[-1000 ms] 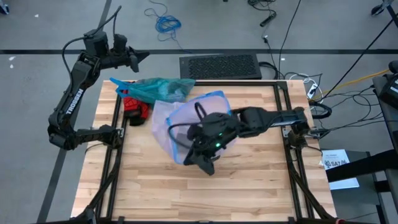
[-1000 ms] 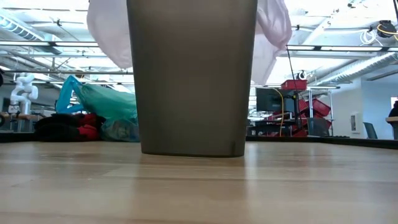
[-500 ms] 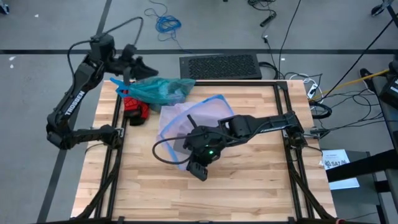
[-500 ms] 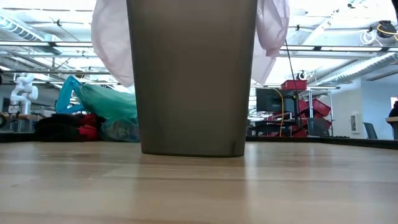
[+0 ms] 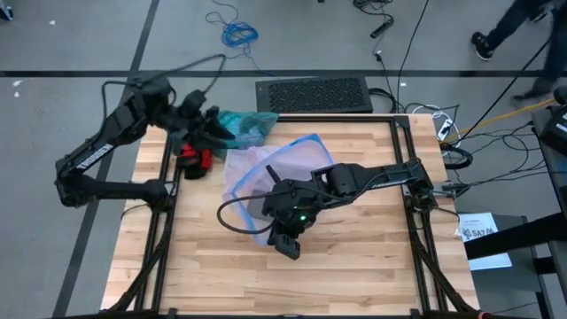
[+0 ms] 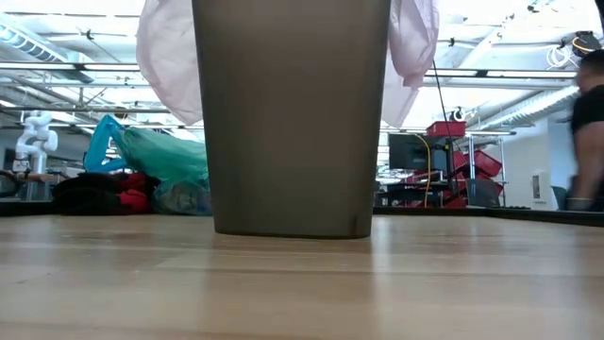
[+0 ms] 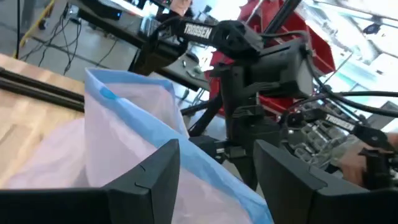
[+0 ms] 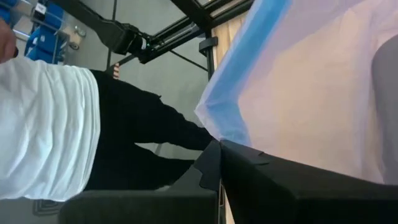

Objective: Place trash/remove bag and relplace
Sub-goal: Insert the new pink trash bag into the black trash bin

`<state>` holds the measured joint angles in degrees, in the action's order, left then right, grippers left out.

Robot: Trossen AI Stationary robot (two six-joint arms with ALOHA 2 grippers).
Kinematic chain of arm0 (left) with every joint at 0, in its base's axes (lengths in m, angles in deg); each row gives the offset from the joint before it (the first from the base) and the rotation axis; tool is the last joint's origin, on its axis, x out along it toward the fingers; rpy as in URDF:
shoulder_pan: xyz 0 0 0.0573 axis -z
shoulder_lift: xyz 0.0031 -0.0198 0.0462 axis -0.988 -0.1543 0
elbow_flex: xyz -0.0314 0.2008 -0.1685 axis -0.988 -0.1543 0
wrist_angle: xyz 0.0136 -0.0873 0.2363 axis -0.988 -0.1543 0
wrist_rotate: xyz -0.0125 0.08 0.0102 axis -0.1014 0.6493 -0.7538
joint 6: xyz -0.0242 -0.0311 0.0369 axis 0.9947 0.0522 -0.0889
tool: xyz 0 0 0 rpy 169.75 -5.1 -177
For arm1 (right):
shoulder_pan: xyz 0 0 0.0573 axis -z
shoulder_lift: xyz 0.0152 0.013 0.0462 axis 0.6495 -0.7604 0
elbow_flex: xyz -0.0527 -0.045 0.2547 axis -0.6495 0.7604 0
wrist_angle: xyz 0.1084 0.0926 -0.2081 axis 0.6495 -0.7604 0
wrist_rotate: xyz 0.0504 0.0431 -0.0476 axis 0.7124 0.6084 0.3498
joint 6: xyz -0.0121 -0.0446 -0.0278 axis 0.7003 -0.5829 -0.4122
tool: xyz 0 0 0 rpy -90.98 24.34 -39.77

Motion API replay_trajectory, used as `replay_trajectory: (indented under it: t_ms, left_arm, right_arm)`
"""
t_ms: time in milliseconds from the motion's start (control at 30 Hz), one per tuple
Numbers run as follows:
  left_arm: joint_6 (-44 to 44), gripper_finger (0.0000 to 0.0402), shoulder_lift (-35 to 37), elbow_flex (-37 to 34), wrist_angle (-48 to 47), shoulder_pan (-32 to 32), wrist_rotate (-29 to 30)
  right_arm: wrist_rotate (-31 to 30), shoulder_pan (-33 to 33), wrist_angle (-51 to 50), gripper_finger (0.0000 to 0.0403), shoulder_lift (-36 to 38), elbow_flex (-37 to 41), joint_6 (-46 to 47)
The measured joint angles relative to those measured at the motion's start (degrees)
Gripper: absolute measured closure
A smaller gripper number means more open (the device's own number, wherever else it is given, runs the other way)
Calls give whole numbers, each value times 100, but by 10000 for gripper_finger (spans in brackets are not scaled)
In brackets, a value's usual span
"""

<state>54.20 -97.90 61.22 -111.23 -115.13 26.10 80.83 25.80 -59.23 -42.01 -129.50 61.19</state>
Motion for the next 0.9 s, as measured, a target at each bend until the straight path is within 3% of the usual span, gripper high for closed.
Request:
replay_trajectory:
  t_ms: [400, 667, 900]
  left_arm:
    - [70, 202, -386, 0, -123, 1757, 875]
    - [-562, 202, -565, 0, -674, 2141, 1891]
    - [-431, 202, -701, 0, -645, 2320, 2157]
  right_arm:
    - [15, -42, -71, 403, 2, -2, -42]
    - [143, -42, -74, 403, 11, -4, 29]
    - [144, -42, -82, 403, 11, -4, -87]
